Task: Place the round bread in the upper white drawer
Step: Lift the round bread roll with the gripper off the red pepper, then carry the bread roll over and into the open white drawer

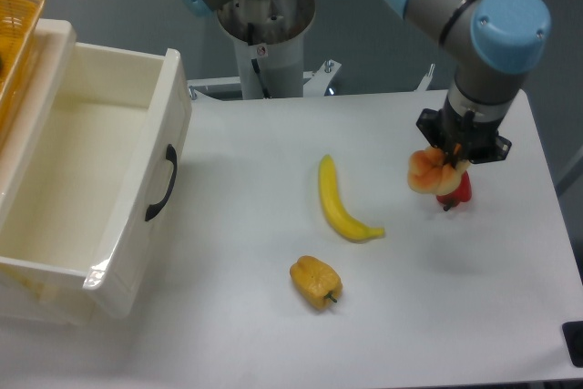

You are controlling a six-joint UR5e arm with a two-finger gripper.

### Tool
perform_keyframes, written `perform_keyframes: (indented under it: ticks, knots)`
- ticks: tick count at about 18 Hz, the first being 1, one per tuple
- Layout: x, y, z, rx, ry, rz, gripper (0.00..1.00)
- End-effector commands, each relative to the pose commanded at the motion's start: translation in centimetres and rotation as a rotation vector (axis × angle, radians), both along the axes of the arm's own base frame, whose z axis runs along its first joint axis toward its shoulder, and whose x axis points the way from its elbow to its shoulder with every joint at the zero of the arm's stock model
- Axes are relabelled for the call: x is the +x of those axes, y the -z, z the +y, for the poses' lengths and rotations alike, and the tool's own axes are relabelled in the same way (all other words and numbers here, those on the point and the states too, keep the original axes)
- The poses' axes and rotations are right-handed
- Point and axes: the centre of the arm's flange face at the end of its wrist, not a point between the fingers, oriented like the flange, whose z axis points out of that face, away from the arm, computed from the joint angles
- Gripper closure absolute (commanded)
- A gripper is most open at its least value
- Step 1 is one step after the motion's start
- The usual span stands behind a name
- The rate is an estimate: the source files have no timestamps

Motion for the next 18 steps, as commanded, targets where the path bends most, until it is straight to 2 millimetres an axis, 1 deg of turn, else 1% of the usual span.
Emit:
perform_keyframes:
  ticks: [2, 4, 7, 9, 11, 12, 16, 18]
  knots:
    - [3.2, -2.2, 1.0, 0.054, -0.059, 0.004, 1.00]
    - [6.4, -4.0, 2.5, 0.105, -0.088, 0.000, 1.00]
    - [10.4, -6.3, 3.6, 0.155, -0.129, -0.002, 1.00]
    - [13.6, -7.3, 5.4, 0.168, -0.125, 0.001, 1.00]
    - [15.9, -8.3, 6.2, 0.183, -0.133, 0.005, 1.00]
    - [17.4, -8.8, 6.6, 0.190, -0.129, 0.004, 1.00]
    - [21.6, -9.7, 8.1, 0.215, -0.132, -0.013, 1.00]
    - [24.1, -10.6, 8.6, 0.232, -0.124, -0.011, 1.00]
